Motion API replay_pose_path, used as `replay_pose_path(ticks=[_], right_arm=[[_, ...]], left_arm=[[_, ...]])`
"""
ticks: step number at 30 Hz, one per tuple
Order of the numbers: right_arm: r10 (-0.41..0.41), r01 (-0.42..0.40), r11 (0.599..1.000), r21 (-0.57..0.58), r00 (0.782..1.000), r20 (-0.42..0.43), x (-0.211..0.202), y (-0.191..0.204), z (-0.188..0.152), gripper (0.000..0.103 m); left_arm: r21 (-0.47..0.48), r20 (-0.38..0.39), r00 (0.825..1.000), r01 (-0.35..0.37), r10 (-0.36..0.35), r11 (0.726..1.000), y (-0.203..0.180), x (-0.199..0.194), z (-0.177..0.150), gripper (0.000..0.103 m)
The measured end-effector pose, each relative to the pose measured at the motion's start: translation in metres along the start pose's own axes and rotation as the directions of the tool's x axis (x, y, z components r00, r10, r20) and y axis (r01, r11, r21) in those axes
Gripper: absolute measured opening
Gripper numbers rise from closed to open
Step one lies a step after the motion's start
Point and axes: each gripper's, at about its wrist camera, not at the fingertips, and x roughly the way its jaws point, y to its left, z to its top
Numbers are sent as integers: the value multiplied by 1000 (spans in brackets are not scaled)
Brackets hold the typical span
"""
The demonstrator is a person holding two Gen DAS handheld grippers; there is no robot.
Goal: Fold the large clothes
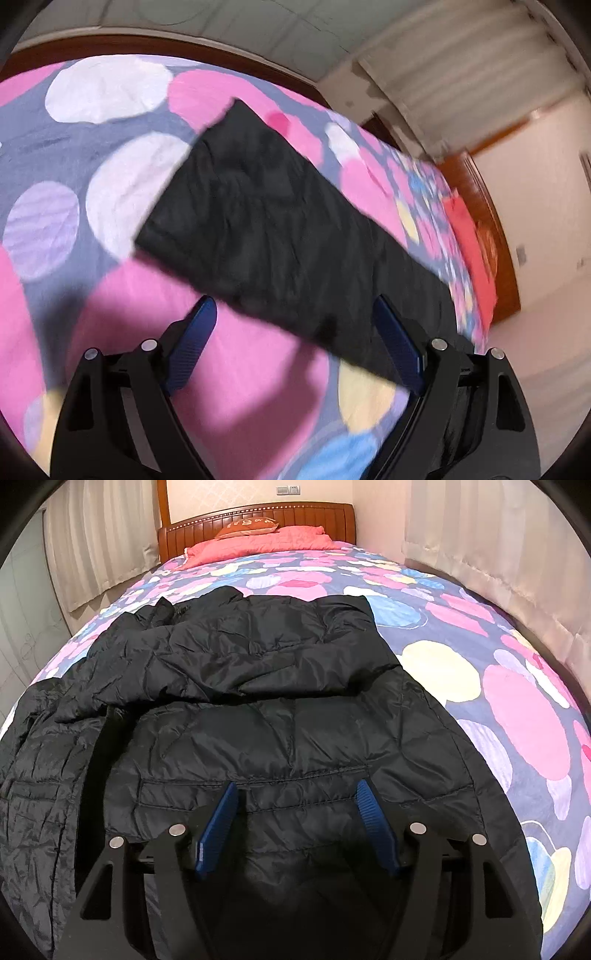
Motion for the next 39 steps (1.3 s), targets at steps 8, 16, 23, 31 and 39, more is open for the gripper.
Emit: replay_pose_path(ticks=[8, 16, 23, 31, 39], right_arm=[[-1, 1, 1000, -1, 1000, 2, 0, 0, -1, 67], [5, -5, 1000, 8, 1000, 8, -2, -1, 1, 67], [35, -35, 999, 29, 999, 14, -6, -6, 2, 67], [87, -88, 994, 68, 996, 8, -9, -15, 4, 67], [123, -123, 988, 98, 992, 0, -10, -28, 8, 67]], left_arm=[[-164, 54, 999, 5, 4, 986, 28, 13, 30, 10], [130, 217, 975, -82, 52, 988, -55, -31, 14, 4], [427, 175, 978, 31, -117, 904, -178, -54, -42, 4], [685, -32, 974, 183, -222, 705, -310, -30, -175, 4], [820, -186, 964, 259, -190, 511, -366, 2, -308, 4]])
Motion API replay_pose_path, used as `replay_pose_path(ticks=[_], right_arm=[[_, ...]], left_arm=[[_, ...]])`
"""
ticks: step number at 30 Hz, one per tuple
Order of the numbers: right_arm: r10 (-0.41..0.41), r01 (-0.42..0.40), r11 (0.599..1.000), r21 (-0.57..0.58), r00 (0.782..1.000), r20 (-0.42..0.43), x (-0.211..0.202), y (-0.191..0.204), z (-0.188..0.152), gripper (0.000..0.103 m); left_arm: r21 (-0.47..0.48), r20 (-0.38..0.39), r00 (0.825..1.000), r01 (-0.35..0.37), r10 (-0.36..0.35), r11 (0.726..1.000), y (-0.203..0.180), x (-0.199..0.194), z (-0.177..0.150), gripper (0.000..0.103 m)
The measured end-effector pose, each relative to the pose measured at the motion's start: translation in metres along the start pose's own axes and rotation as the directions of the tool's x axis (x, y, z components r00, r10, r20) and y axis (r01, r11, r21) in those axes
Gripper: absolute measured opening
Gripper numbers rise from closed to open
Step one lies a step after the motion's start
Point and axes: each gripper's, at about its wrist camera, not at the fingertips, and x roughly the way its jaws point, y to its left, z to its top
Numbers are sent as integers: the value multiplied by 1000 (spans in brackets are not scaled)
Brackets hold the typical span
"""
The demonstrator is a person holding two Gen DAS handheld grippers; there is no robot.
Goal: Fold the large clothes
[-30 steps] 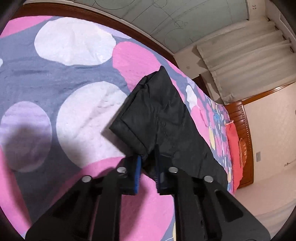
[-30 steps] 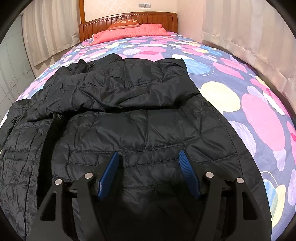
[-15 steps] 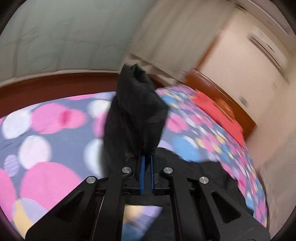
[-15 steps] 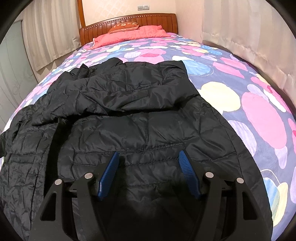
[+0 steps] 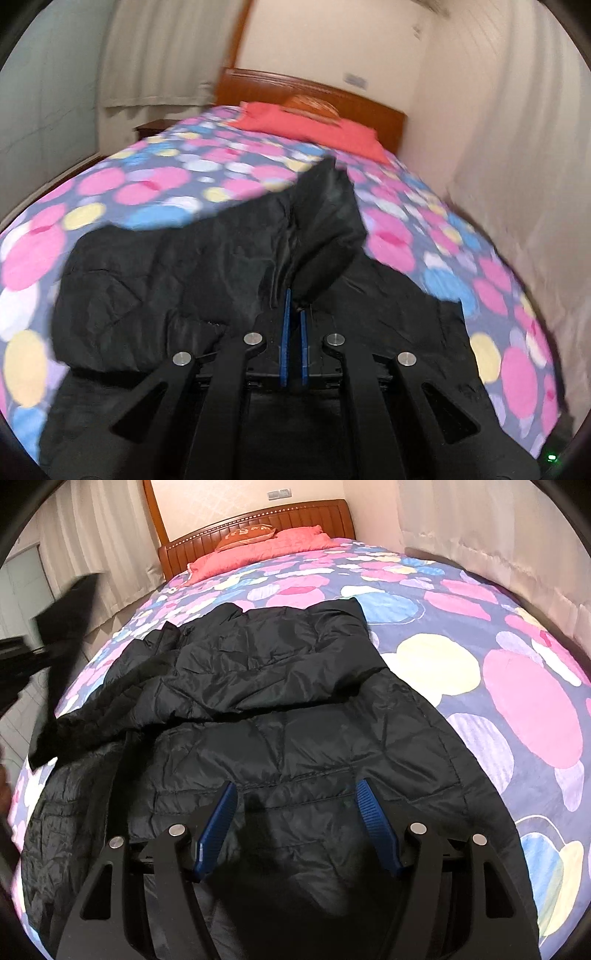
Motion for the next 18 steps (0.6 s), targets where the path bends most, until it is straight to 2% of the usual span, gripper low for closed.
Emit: replay_pose_path(ticks=[5, 7, 9, 10, 11, 15, 18], right_arm=[[9, -9, 1000, 8, 1000, -4, 0, -9, 5, 67], [10, -9, 1000, 11, 1000, -11, 1, -12, 7, 67], [13, -13, 1000, 18, 1000, -20, 2, -15, 7, 67], [16, -15, 1000, 21, 1000, -22, 2, -16, 8, 67], [16, -16, 1000, 23, 1000, -21, 1, -17, 9, 67], [27, -27, 999, 25, 1000, -14, 0, -14, 17, 67], [46, -46, 999, 14, 999, 5, 0, -2, 30, 67]], left_arm=[[51, -134, 989, 69, -62, 996, -40, 51, -26, 5], [99, -176, 983, 63, -45, 993, -56, 67, -37, 12], [137, -204, 978, 63, -35, 989, -64, 71, -44, 31], [135, -212, 976, 86, -55, 987, -66, 69, -46, 59], [125, -200, 977, 108, -81, 986, -64, 62, -46, 67], [108, -151, 981, 136, -119, 985, -51, 38, -38, 70], [68, -117, 988, 113, -104, 991, -21, 19, -30, 71]])
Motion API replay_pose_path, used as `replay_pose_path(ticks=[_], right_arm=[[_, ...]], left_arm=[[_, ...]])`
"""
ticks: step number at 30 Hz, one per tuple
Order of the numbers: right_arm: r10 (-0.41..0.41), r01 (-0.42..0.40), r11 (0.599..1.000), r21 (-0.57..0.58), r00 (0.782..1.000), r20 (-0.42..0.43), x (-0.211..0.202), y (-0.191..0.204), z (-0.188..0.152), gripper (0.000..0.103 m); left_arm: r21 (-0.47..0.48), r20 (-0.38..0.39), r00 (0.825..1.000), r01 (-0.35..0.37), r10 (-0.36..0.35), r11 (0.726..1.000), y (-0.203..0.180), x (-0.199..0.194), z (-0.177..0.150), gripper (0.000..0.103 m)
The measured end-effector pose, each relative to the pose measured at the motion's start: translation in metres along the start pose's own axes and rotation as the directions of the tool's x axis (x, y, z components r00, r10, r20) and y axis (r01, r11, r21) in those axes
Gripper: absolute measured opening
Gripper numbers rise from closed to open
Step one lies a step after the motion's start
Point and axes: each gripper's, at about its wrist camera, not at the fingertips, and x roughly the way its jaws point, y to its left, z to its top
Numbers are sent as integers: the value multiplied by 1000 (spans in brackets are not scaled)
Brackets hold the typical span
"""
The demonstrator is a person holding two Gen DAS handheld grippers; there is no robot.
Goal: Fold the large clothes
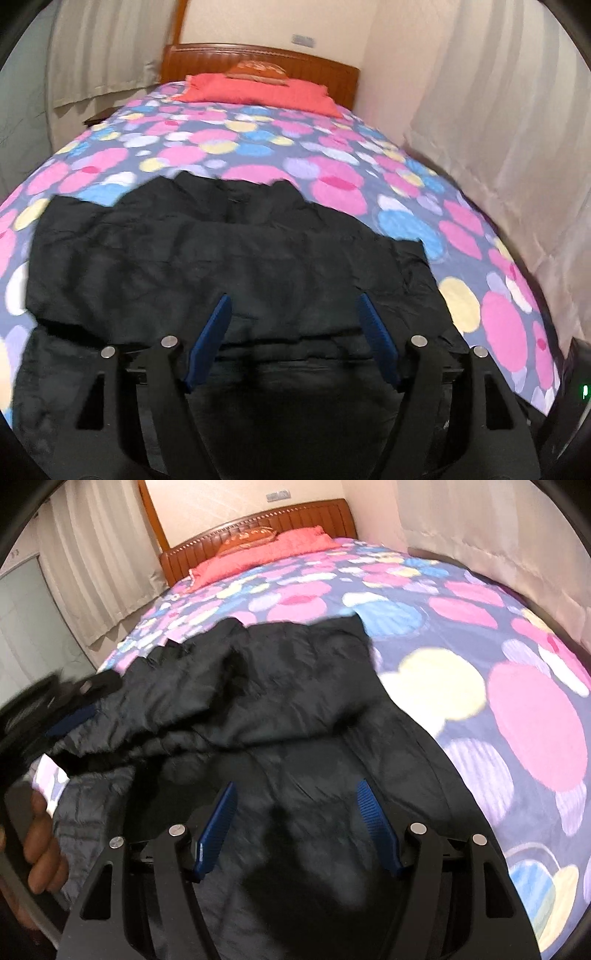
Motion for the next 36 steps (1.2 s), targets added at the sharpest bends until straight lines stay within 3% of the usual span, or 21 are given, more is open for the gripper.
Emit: replay_pose_path(ticks=[8, 13, 14, 15, 16, 18, 20, 24, 27, 30, 32, 34, 36], right_arm=[[43, -42, 998, -38, 999, 27, 39, 49, 54, 67], [80, -81, 997, -13, 996, -41, 88, 71, 73, 67], [106, -108, 994, -17, 991, -86, 100, 76, 73, 54], [136, -139, 990, -20, 984, -118, 107, 80, 72, 34], [132, -136, 990, -24, 984, -120, 108, 82, 72, 33], [117, -122, 990, -65, 990, -79, 98, 86, 73, 22], [68, -68, 993, -98, 998, -10, 80, 80, 77, 20], [-34, 41, 994, -97, 997, 72, 63, 52, 85, 20], [-47, 46, 997, -64, 999, -16, 83, 26, 85, 20], [-48, 41, 995, -88, 995, -84, 103, 21, 78, 26], [-66, 56, 992, -112, 994, -87, 96, 25, 80, 28], [-81, 76, 993, -93, 995, -52, 76, 30, 87, 29], [-97, 98, 991, -91, 995, 20, 55, 39, 96, 46]], left_arm=[[-101, 13, 988, -149, 151, 984, 89, -25, -2, 71], [-140, 4, 982, -186, 188, 973, 130, -29, -9, 71], [-140, 3, 981, -191, 193, 972, 135, -30, -9, 71], [-140, 4, 981, -190, 193, 972, 138, -31, -10, 71], [-138, 8, 983, -183, 185, 973, 140, -33, -9, 71], [-130, 21, 987, -157, 161, 979, 141, -40, -8, 71], [-116, 38, 988, -143, 148, 983, 141, -46, -8, 72], [-101, 71, 986, -143, 151, 985, 149, -48, -6, 76], [-107, 32, 981, -186, 190, 977, 160, -29, -7, 76], [-106, -65, 971, -237, 232, 966, 172, -1, -12, 76], [-126, -100, 967, -247, 235, 961, 179, 4, -13, 76], [-149, -71, 973, -226, 218, 963, 183, -2, -9, 76], [-142, -39, 972, -236, 232, 961, 183, -6, 0, 76]])
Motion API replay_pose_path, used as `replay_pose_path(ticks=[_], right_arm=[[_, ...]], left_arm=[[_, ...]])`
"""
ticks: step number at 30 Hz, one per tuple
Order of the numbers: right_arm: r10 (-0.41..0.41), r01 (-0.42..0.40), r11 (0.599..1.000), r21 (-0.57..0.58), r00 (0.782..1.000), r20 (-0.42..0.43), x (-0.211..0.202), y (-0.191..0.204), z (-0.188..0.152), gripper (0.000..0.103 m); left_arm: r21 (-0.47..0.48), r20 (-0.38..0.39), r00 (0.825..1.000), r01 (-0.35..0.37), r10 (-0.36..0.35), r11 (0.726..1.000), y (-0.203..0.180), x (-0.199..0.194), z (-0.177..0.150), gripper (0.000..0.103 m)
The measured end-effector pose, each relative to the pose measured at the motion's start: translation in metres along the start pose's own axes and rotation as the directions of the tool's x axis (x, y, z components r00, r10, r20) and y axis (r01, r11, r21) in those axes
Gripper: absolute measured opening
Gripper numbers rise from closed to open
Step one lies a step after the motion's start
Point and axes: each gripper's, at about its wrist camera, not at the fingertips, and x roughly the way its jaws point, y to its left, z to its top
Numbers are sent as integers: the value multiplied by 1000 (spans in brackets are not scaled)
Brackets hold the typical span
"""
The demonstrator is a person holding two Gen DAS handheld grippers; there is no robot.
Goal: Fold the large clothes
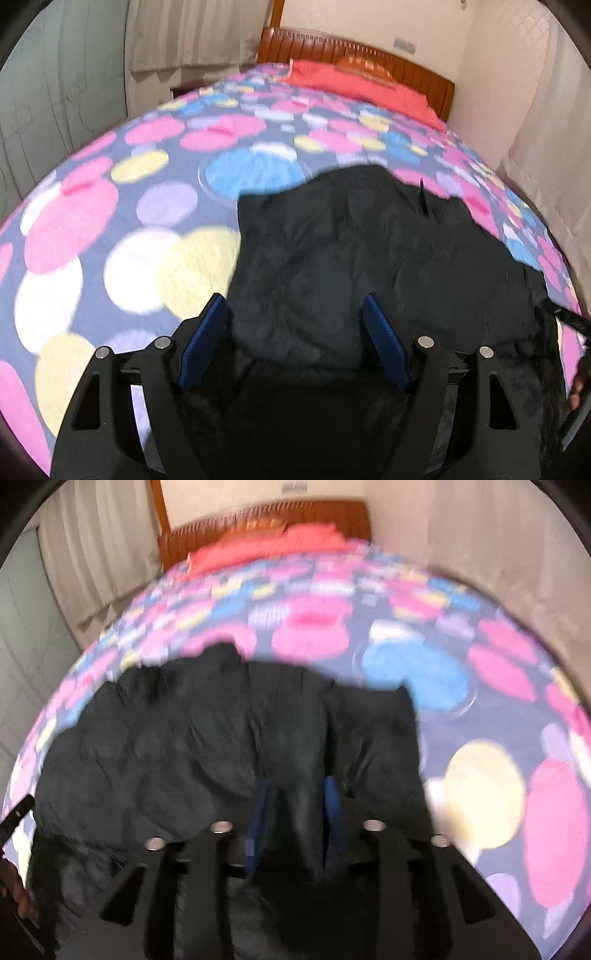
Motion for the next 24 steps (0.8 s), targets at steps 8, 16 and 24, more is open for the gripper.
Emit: replay_pose_path(ticks=[8, 16, 24], right_arm=[[19, -19, 995, -97, 1000, 6, 57, 44, 28, 52], [19, -23, 997, -79, 998, -64, 83, 40, 17, 52], [91, -95, 980, -174, 995, -29, 55, 89, -7, 54]], left_arm=[[17, -13, 998, -68, 68, 998, -19, 45, 33, 76], [99, -73, 982, -168, 176, 981, -27, 75, 24, 73], [55, -12, 999, -34, 35, 998, -57, 40, 15, 73]])
